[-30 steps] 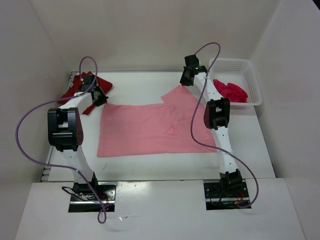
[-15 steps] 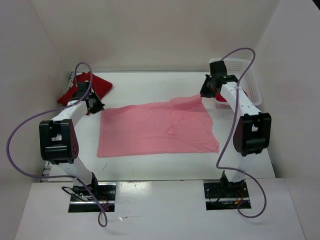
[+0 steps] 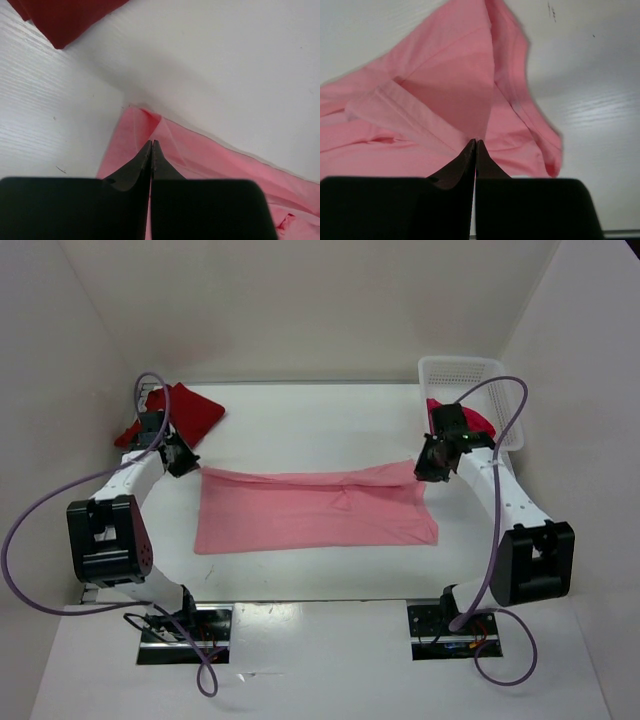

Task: Fold and stack the t-shirts
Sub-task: Fold the other side of the tshirt into a rectangle

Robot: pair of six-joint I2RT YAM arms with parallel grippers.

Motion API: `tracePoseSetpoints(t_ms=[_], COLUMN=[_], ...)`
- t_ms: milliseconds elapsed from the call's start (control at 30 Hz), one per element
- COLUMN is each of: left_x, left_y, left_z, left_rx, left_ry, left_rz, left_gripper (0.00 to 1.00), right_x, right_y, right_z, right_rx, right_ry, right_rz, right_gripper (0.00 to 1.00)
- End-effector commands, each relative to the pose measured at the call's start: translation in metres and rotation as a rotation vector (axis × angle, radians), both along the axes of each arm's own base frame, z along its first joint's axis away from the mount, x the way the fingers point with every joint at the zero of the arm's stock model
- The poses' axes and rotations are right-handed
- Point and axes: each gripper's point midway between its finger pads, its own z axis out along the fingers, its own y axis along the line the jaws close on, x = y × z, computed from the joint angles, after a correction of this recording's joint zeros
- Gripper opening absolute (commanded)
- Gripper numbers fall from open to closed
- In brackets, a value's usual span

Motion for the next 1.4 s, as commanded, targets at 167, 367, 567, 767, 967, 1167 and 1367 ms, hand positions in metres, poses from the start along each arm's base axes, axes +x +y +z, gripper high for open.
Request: tracePoseSetpoints(t_ms=[167,367,567,767,967,1167,1367], left_x=[-0.019,-0.057,-0.071,-0.078,-0.063,-0.036,-0.025], left_y=[-0.005,-0.008,-0.003,0.007,-0.035,-0.091,-0.097], left_z=[0.010,-0.012,-0.025,0.015,0.012,-0.004,-0.032], left_rx=[-0.032,-0.029,-0.035,-0.022,-0.097,-0.114,-0.110], left_ry=[0.008,0.096,0.138,0.029,-0.036,0.015,0.060], left_rz=[0.004,0.019,0.052,0.128,0.007,-0.180,-0.191], left_gripper=[0.00,0.03,0.16,0.25,0.24,0.24,0.24], right_x=[-0.034,-0.061,-0.067,-0.070,-0.033,0.028,0.057], right_y=[-0.014,-0.016,-0.019,-0.018,0.038,0.094,0.109], right_z=[0.007,-0.018,-0.012,-0.004,-0.007,-0.017,-0.053], right_rx=[-0.059,-0.063,-0.068,-0.056,0.059,0.147,0.111], right_ry=[0.080,0.209,0.198,0.176,0.097,-0.029,-0.005], right_rz=[-0.041,-0.071,-0.106,-0.090,0.081,0.158,0.186], right_gripper=[0.00,0.02,0.12,0.29,0.00,0.15,0.39])
